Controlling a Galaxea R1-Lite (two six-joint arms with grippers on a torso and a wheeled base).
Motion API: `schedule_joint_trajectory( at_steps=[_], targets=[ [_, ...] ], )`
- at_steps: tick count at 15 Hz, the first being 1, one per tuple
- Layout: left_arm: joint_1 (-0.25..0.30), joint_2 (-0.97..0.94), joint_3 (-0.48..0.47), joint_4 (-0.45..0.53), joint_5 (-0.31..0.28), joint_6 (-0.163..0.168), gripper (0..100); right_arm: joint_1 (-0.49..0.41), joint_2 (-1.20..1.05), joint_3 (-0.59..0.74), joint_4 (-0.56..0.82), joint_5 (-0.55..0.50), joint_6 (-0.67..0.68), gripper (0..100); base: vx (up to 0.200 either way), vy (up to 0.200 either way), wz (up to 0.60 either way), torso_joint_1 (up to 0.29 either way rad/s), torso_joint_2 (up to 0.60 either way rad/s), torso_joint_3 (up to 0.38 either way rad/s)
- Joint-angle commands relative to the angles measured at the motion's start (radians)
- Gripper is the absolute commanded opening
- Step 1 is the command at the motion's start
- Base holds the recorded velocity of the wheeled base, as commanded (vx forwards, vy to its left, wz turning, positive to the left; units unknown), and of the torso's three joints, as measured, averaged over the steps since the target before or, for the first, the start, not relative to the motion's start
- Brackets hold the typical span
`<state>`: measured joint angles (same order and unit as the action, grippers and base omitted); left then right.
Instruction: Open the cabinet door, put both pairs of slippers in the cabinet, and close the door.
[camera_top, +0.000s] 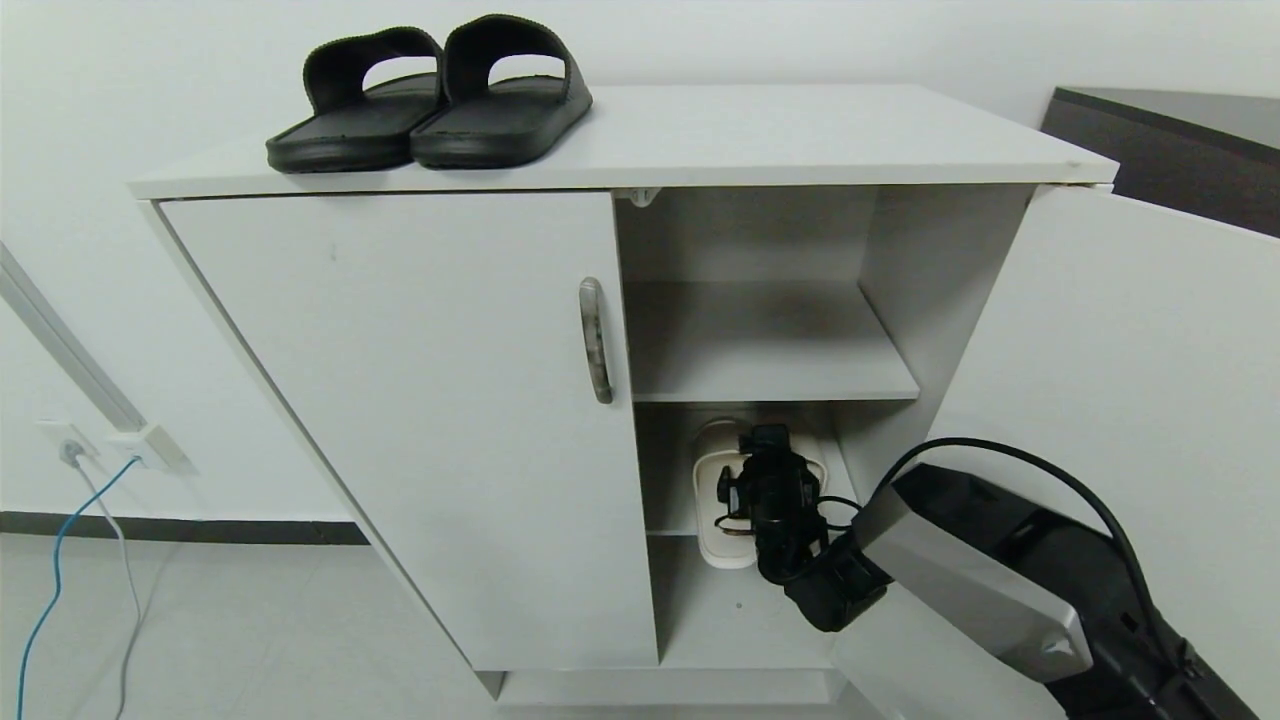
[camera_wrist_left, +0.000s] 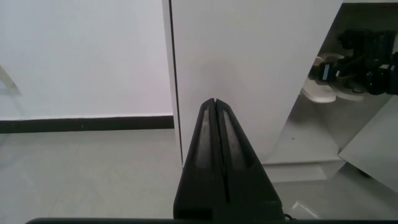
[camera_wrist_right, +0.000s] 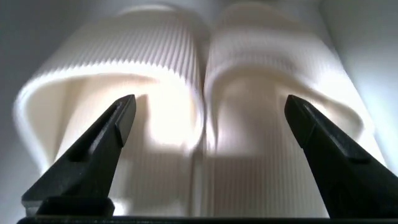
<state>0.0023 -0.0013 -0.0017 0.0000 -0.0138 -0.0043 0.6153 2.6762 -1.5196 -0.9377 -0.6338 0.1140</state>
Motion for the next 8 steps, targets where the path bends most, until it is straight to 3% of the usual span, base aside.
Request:
schedule_joint_trajectory(
  at_steps=[1, 8],
  targets=[
    [0.001, 0.001, 0.0, 0.0, 0.0, 0.0, 0, 0.026, -0.099, 0.119, -0.035, -0.026, 0.003, 100, 0.0, 0.0, 0.0, 0.0, 0.0, 0.0],
    [0.001, 0.001, 0.0, 0.0, 0.0, 0.001, 0, 0.133, -0.271, 0.527, -0.267, -0.092, 0.003, 100, 0.0, 0.0, 0.0, 0.0, 0.0, 0.0]
  ],
)
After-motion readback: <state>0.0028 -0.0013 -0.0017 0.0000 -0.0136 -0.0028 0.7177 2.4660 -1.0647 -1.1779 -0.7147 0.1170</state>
